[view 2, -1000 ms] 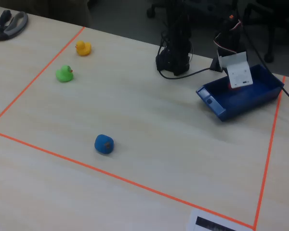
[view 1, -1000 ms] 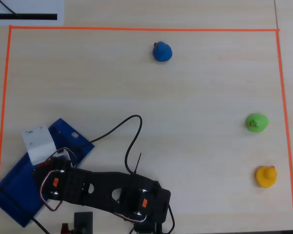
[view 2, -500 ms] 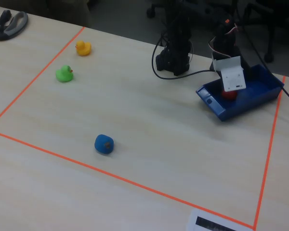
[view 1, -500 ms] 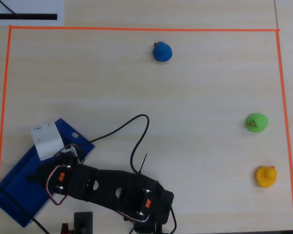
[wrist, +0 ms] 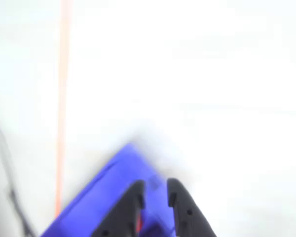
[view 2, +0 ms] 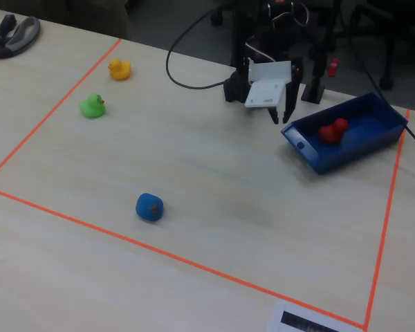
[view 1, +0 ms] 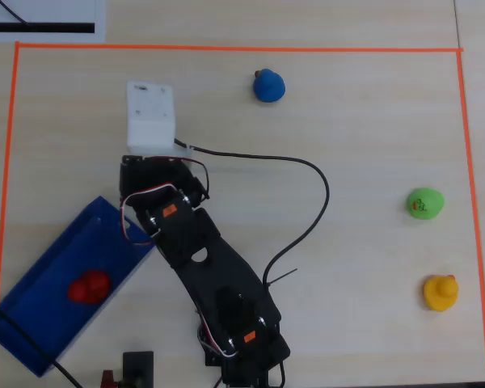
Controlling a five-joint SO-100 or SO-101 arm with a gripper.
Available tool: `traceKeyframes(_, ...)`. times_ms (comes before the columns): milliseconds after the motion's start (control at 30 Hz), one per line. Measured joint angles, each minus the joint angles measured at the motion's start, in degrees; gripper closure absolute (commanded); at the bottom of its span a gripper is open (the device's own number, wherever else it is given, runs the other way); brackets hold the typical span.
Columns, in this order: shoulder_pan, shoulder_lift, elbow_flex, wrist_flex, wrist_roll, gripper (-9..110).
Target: Grasp red duck and put it into box.
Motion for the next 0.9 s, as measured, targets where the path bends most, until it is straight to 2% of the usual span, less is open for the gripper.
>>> traceKeyframes(200,14.8,7.9,21.4,-12.8,-6.3,101)
traceKeyframes(333,19.0,16.3,36.9,-16.5,-10.6,101)
traceKeyframes(533,21.5,34.7,52.9,-13.4,-11.5,101)
traceKeyframes(900,22.9,61.8,69.5,-3.3,-13.3,101)
